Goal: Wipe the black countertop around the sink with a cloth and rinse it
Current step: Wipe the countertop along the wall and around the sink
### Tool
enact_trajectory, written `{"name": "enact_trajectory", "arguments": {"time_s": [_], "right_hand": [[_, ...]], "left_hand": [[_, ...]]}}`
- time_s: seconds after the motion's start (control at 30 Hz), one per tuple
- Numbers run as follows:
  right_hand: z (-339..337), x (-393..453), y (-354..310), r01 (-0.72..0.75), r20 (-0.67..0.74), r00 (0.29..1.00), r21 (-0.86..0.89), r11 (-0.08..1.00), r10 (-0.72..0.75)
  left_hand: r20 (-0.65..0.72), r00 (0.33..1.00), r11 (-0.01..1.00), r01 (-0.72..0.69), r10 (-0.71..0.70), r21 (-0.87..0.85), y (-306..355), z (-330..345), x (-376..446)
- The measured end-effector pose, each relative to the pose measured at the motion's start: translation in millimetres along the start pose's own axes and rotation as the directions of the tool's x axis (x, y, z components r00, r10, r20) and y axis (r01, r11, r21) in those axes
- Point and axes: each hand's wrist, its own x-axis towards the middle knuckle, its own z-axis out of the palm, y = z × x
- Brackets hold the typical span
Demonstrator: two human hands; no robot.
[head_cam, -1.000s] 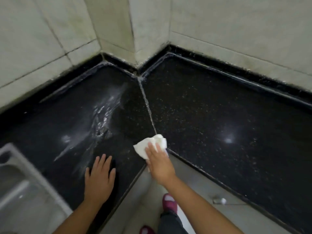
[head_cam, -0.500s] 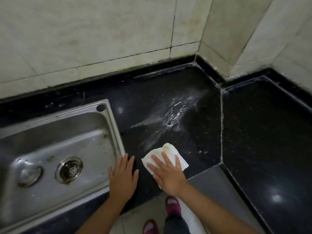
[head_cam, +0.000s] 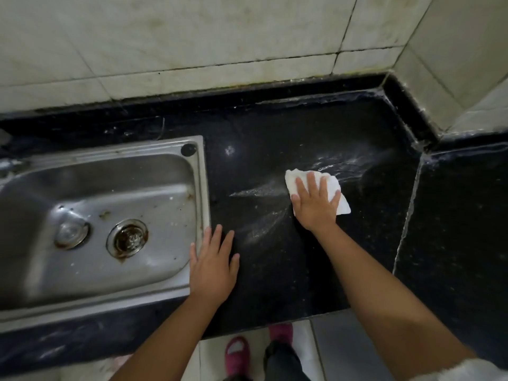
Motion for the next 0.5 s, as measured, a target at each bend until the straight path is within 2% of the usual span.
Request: {"name": "enact_trajectory", "arguments": {"time_s": [0.1,0.17,0.23,0.3,0.37,0.5], "right_hand": [[25.2,-37.7,-8.0,0.238,-0.11,0.963,-0.085,0.968,-0.247],[52.7,-80.7,7.1,0.337,-0.051,0.939,-0.061,0.94,-0.34],[66.3,-112.2,38.7,0.348,0.008,0.937,-0.037,0.937,-0.348],[53.5,-117.1,76.2,0.204,0.023,0.979,-0.014,0.979,-0.203],[27.7,-96.6,111.7,0.016,-0.018,1.0,-0.082,0.997,-0.018],[-23.3,-21.0,158.6,-0.278,0.052,0.96,0.023,0.96,0.277]], "left_hand": [[0.017,0.999,0.999,0.029,-0.029,0.036,8.4,-5.6,8.3],[0.03,0.999,0.999,0.027,-0.028,0.047,19.4,-7.3,19.5],[0.032,0.999,0.998,0.001,-0.003,0.064,32.1,-7.5,36.5],[0.023,1.0,0.998,-0.017,0.016,0.062,45.7,-8.3,55.8],[0.021,0.999,0.997,-0.029,0.028,0.068,59.1,-8.4,74.7],[0.013,1.0,0.996,-0.009,0.008,0.092,80.7,-3.7,111.7]]}}
